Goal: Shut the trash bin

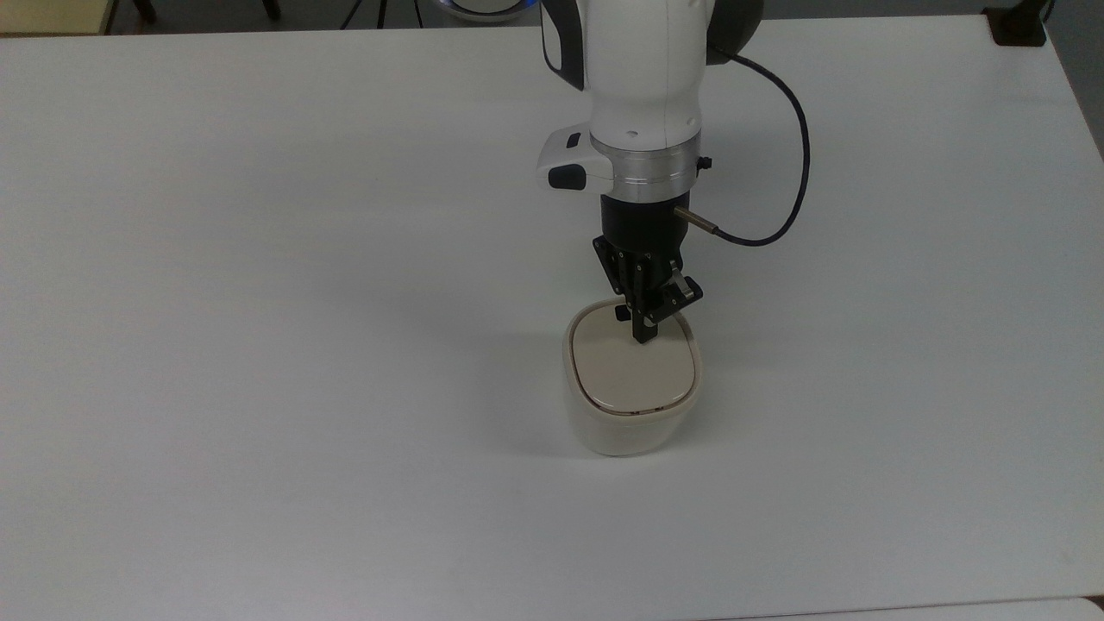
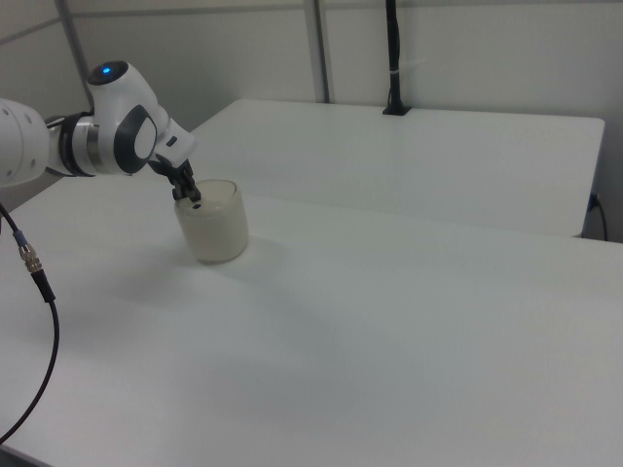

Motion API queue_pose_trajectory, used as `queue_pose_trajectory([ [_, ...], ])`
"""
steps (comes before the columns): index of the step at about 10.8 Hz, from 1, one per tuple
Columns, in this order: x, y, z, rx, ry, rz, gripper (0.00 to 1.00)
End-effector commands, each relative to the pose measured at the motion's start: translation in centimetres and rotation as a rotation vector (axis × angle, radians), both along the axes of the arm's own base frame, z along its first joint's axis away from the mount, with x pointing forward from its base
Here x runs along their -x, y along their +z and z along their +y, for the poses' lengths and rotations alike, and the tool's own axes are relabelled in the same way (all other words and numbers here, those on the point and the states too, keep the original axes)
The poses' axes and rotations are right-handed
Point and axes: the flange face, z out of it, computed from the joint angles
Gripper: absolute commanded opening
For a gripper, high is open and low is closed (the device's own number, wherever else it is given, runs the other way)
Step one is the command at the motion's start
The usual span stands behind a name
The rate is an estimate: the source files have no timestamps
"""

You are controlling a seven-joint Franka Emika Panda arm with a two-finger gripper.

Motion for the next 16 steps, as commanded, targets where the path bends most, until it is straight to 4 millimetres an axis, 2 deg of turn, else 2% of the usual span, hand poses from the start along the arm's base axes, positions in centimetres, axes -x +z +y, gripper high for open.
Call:
queue_pose_trajectory([
  [1,1.8,3.5,-2.2,0.032,-0.011,0.080,0.00],
  [4,4.3,8.4,-4.1,0.084,0.057,0.141,0.00],
  [6,6.5,11.8,-6.5,0.122,0.095,0.193,0.00],
  [9,10.9,17.8,-11.0,0.153,0.199,0.230,0.00],
  [12,14.3,20.4,-14.9,0.154,0.382,0.274,0.03],
  [14,15.5,21.4,-17.0,0.182,0.542,0.276,0.15],
  [15,15.6,21.5,-17.3,0.200,0.606,0.270,0.22],
  [16,15.6,21.8,-18.1,0.222,0.674,0.255,0.36],
])
